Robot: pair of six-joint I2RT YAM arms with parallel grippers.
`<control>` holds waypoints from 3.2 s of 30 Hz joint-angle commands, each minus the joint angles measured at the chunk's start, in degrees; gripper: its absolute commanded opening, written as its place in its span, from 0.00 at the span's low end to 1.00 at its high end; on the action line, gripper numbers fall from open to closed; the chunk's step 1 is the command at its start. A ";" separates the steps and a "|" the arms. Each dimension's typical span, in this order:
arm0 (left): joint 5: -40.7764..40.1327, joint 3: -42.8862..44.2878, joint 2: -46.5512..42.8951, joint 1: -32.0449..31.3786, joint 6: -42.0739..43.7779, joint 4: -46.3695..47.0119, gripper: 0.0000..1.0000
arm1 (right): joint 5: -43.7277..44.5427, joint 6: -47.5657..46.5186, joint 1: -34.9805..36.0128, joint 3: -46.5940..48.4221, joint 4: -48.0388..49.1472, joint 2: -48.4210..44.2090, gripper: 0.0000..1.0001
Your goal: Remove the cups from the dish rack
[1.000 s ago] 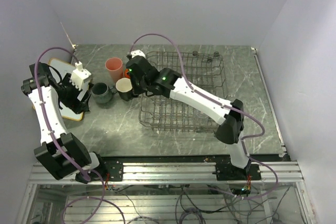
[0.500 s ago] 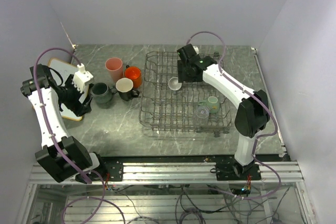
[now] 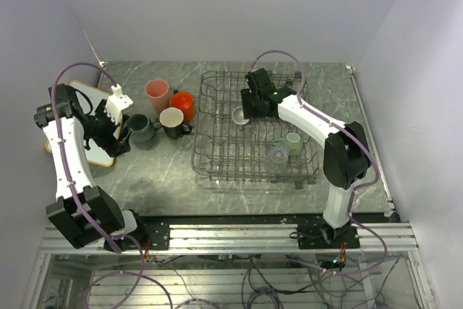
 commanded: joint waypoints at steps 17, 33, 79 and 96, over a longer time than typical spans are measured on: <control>0.72 4.05 -0.66 -6.54 -7.91 1.76 0.99 | 1.98 -5.99 -0.35 -2.54 17.55 5.42 0.00; -1.52 5.62 -1.20 -6.62 -11.58 4.65 0.99 | 4.56 0.67 11.99 13.79 -4.71 0.04 0.00; 1.48 0.44 -4.88 -2.11 -3.10 -0.28 0.99 | -5.33 19.56 25.93 50.62 -15.34 34.98 0.20; 1.64 -1.14 -5.02 -3.97 -5.92 2.20 0.99 | -7.95 17.45 23.15 48.83 -11.94 25.69 0.54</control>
